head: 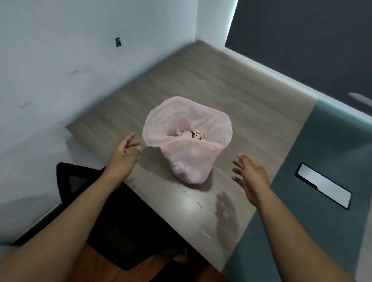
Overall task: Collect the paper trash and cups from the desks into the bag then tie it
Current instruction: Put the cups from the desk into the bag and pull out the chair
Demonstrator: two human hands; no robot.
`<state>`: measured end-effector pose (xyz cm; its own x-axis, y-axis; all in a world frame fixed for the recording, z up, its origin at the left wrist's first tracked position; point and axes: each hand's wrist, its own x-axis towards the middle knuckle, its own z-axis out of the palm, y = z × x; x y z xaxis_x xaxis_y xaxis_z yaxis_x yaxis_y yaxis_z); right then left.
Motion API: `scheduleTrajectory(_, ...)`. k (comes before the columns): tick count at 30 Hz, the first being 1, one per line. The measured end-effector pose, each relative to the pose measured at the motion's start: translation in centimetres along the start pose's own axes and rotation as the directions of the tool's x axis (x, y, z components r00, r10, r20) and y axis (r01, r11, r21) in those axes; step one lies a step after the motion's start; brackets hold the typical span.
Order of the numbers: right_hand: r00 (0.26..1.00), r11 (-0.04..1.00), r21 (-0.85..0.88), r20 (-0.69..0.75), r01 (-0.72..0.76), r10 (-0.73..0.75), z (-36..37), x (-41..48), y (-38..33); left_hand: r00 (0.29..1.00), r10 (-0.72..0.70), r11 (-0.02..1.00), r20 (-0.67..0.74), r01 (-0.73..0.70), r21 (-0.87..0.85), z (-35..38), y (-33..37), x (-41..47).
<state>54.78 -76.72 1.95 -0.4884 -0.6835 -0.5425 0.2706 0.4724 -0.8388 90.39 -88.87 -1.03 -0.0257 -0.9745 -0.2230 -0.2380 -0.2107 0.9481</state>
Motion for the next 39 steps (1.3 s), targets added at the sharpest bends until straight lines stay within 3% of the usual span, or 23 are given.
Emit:
scheduleTrajectory(5, 0.995, 1.0, -0.014, 0.1, -0.027, 0.028, 0.4, -3.4, 3.4, 1.0, -0.003, 0.997, 0.021, 0.002, 0.081, -3.9, -1.1, -6.5)
scheduleTrajectory(11, 0.977, 0.997, -0.072, 0.208, -0.023, 0.038, 3.8, -7.9, 9.9, 0.995, -0.006, 0.932, 0.098, -0.03, 0.361, -8.2, -3.4, -12.3)
scheduleTrajectory(15, 0.959, 0.988, -0.149, 0.273, -0.032, 0.072, 7.5, -12.0, 13.6, 0.941, -0.076, 0.762, 0.331, -0.159, 0.628, -11.4, -4.9, -15.0)
scheduleTrajectory(17, 0.946, 0.975, -0.223, 0.318, 0.002, 0.071, 9.8, -14.3, 14.6, 0.864, -0.19, 0.621, 0.466, -0.262, 0.739, -13.0, -6.2, -15.3)
scheduleTrajectory(19, 0.917, 0.944, -0.321, 0.394, 0.082, 0.055, 12.2, -16.1, 15.7, 0.8, -0.309, 0.462, 0.514, -0.346, 0.816, -14.2, -7.7, -15.4)
scheduleTrajectory(23, 0.84, 0.789, -0.553, 0.535, 0.268, 0.089, 16.9, -18.9, 18.0, 0.799, -0.378, 0.107, 0.467, -0.464, 0.879, -15.5, -10.3, -14.9)
scheduleTrajectory(25, 0.821, 0.702, -0.644, 0.55, 0.304, 0.15, 19.0, -19.9, 19.4, 0.816, -0.365, 0.014, 0.448, -0.476, 0.879, -15.7, -11.1, -14.0)
scheduleTrajectory(28, 0.833, 0.564, -0.753, 0.519, 0.339, 0.192, 21.8, -21.4, 22.2, 0.834, -0.304, 0.003, 0.46, -0.483, 0.876, -16.3, -11.9, -12.9)
scheduleTrajectory(30, 0.883, 0.478, -0.808, 0.452, 0.344, 0.129, 23.0, -22.3, 23.9, 0.832, -0.29, 0.02, 0.473, -0.489, 0.872, -16.5, -12.2, -12.4)
scheduleTrajectory(36, 0.976, 0.152, -0.964, 0.217, 0.219, -0.033, 26.4, -22.6, 26.4, 0.769, -0.227, -0.026, 0.597, -0.618, 0.786, -16.9, -14.1, -9.9)
scheduleTrajectory(39, 0.988, 0.07, -0.986, 0.152, 0.152, -0.01, 27.5, -22.2, 26.6, 0.748, -0.195, -0.016, 0.634, -0.649, 0.76, -17.7, -14.8, -9.1)
